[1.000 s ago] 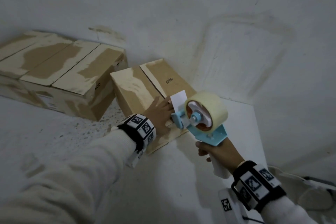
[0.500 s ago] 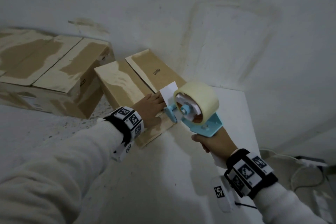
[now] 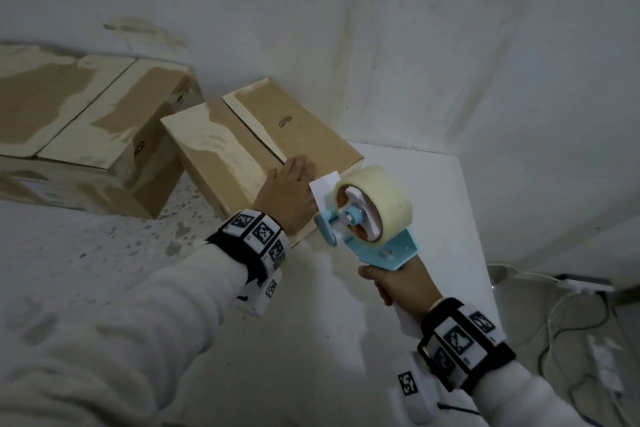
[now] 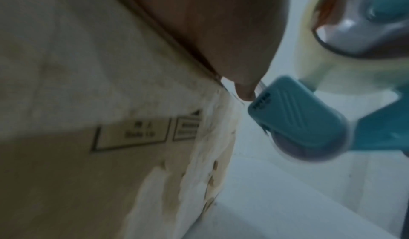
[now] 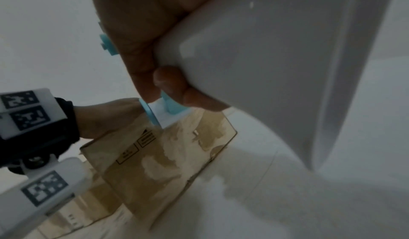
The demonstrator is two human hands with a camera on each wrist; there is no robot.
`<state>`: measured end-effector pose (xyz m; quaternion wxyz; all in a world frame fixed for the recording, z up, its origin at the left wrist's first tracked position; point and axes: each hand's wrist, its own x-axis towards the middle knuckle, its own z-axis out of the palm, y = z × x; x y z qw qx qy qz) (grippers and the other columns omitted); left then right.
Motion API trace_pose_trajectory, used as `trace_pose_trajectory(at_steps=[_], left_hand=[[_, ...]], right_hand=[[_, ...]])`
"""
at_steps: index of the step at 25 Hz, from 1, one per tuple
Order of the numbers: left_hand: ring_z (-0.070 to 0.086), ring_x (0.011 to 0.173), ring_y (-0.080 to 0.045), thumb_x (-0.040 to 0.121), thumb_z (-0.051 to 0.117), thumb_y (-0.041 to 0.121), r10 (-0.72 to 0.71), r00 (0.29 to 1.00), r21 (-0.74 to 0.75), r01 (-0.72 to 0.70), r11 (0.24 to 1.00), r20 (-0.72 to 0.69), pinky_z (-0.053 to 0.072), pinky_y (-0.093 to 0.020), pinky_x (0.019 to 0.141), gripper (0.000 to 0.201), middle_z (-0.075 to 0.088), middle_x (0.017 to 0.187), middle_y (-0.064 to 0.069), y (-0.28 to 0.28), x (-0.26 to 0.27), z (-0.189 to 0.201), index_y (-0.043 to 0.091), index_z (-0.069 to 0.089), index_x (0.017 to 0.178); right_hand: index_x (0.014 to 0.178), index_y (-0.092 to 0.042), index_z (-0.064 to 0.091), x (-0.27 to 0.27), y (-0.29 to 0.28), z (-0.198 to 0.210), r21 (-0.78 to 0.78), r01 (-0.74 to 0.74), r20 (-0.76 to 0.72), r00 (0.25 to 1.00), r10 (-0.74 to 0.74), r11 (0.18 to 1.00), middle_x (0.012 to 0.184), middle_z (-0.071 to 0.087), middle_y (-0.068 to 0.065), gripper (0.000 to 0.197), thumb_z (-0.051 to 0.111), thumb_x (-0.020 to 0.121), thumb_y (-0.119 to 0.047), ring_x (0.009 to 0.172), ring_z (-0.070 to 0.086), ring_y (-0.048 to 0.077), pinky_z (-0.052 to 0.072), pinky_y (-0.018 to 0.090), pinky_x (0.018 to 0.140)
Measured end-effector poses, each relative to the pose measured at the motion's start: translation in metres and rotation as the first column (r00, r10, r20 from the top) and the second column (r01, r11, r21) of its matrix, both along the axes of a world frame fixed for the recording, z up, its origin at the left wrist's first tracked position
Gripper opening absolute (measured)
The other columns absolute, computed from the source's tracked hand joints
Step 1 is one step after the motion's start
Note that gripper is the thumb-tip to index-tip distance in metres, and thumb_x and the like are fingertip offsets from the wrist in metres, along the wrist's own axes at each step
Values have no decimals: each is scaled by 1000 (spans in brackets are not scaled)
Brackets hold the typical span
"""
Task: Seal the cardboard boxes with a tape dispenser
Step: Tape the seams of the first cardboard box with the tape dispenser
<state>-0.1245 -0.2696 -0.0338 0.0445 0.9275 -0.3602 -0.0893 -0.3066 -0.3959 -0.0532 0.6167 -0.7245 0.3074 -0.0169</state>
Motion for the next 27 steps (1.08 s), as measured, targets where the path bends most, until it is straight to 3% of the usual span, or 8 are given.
trace_pose_trajectory(at_steps=[5, 14, 18, 24, 27], left_hand=[[0, 147, -27, 100, 27, 26, 39, 997, 69, -44, 997, 71, 11, -43, 117, 61, -2, 159, -12, -2, 4, -10, 5, -2, 149], [4, 147, -27, 101, 27, 25, 38, 997, 96, -45, 994, 74, 14, -42, 117, 58, 2, 159, -10, -4, 7, -7, 6, 2, 149], [8, 146, -26, 100, 28, 31, 40, 995, 67, -46, 997, 92, 15, -42, 117, 60, 6, 159, -10, -4, 2, -5, 6, 6, 149], [12, 145, -31, 95, 40, 44, 130, 986, 59, -137, 989, 106, 18, -44, 116, 75, 10, 158, -15, -19, -2, -8, 3, 8, 148], [14, 145, -34, 96, 42, 42, 46, 978, 93, -66, 993, 203, 20, -44, 116, 75, 9, 157, -18, -17, -3, -12, 2, 5, 148]], right_hand=[[58, -10, 45, 18, 12, -12, 33, 44, -80, 996, -41, 998, 41, 44, 3, 24, 62, 70, 1, 40, 40, 23, 34, 28, 46], [58, -9, 43, 26, 22, -18, 73, 94, -103, 991, -86, 993, 43, 42, 5, 25, 58, 72, 5, 37, 38, 20, 33, 25, 43], [57, -9, 42, 14, 27, -24, 105, 122, -131, 986, -107, 987, 42, 42, 5, 26, 58, 72, 5, 34, 37, 20, 32, 24, 41], [43, -12, 45, 3, 14, -18, 100, 314, -7, 949, -315, 944, 37, 43, 5, 29, 60, 64, 2, 39, 38, 22, 33, 29, 48], [43, -13, 45, 14, 7, 7, 68, 286, 82, 953, -291, 956, 37, 44, 3, 32, 61, 66, 4, 37, 38, 21, 34, 30, 49]])
